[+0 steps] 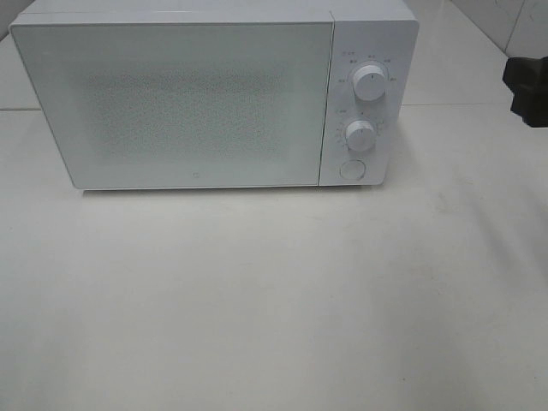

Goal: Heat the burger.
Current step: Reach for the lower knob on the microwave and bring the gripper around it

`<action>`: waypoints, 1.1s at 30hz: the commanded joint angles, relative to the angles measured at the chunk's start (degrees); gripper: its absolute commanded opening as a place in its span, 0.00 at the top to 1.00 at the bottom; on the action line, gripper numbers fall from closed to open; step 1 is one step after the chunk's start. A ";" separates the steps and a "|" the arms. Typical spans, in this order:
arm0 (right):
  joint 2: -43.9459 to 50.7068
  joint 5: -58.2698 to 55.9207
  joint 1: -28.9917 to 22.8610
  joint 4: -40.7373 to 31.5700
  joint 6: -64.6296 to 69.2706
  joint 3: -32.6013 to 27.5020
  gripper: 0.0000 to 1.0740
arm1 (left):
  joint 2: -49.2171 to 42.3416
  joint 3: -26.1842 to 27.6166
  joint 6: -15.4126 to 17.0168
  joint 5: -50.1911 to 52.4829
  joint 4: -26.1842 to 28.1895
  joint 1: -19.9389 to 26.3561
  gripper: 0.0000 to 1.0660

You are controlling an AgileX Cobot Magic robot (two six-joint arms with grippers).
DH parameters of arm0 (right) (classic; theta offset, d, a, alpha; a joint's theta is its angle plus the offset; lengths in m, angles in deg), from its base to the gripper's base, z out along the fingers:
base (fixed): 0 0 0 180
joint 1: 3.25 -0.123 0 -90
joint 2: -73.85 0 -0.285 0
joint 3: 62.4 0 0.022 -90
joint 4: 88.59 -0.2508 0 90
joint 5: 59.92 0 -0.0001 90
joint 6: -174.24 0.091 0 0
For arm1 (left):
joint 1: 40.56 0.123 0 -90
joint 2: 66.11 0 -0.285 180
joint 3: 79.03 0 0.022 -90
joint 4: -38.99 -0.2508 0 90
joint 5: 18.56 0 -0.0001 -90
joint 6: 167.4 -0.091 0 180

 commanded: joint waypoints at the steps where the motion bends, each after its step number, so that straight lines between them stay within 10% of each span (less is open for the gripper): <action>1: -3.44 5.39 0.17 -3.67 -4.81 -0.17 0.29 | -1.09 -0.17 0.00 0.00 0.06 0.06 0.06; 14: -11.86 18.56 -3.27 -15.30 -12.95 -4.30 0.29 | -1.09 -0.17 0.00 0.00 0.06 0.06 0.06; 33: -27.33 37.70 -33.58 -47.21 -22.12 -2.81 0.29 | -1.09 -0.17 0.00 0.00 0.06 0.06 0.06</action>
